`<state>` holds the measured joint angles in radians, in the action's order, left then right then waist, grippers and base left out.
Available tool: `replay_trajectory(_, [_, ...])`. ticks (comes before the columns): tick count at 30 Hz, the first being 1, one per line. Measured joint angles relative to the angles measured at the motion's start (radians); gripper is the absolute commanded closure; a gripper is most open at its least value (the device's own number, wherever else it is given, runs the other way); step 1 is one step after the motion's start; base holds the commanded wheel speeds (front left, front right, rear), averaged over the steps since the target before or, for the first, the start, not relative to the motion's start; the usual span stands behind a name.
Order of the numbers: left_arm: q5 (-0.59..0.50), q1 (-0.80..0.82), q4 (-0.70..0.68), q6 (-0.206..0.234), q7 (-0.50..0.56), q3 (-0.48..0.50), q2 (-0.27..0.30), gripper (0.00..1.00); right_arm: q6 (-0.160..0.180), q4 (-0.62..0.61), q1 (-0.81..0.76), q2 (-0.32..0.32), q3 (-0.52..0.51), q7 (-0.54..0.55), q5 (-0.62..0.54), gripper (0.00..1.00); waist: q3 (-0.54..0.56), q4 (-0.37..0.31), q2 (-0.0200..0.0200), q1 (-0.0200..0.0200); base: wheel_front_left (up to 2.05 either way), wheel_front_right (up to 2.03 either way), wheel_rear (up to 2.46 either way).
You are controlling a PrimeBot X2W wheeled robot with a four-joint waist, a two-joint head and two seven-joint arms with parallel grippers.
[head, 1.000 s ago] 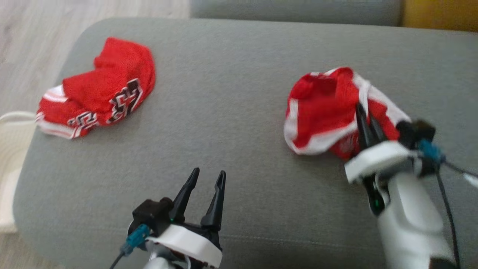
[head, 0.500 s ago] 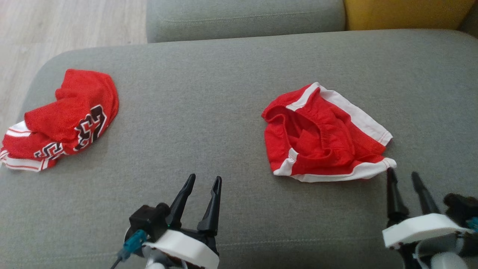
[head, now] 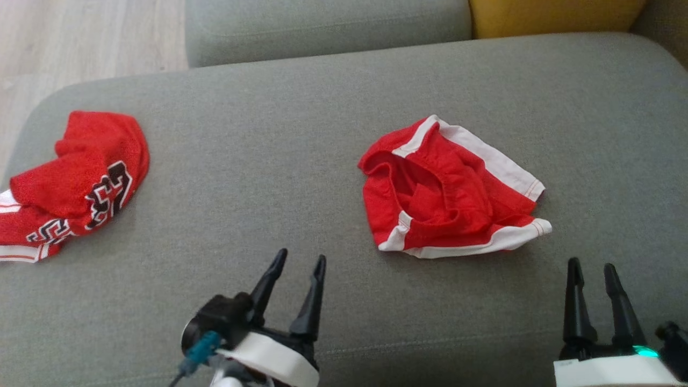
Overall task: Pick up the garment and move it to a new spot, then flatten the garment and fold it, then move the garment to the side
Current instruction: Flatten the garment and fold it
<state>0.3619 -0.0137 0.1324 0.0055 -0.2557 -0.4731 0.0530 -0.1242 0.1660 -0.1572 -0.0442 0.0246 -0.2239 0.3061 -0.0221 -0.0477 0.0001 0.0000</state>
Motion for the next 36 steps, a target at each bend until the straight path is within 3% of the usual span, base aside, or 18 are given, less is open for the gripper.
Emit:
replay_trajectory(6, [-0.215,0.101,0.137,-0.033,0.0,-0.082,0.016,0.0,0.0,-0.001,0.038,0.0,0.008,-0.008,0.004,0.0,-0.023,-0.047,0.0,0.0,0.0,0.0,0.0])
replay_trajectory(16, [-0.389,0.441,0.43,-0.1,0.009,-0.209,0.044,0.0,0.0,-0.035,0.103,0.0,0.059,-0.017,0.01,0.0,-0.096,-0.152,0.0,0.0,0.0,0.0,0.0])
replay_trajectory(24, [-0.448,0.576,0.554,-0.123,0.008,-0.295,0.074,0.0,0.0,-0.036,0.107,0.0,0.079,-0.025,0.027,0.0,-0.142,-0.202,0.0,0.0,0.0,0.0,0.0])
replay_trajectory(36, [-0.441,0.677,0.623,-0.137,0.006,-0.412,0.08,0.0,0.0,-0.024,0.127,0.0,0.091,-0.026,0.042,0.0,-0.169,-0.234,0.0,0.0,0.0,0.0,0.0])
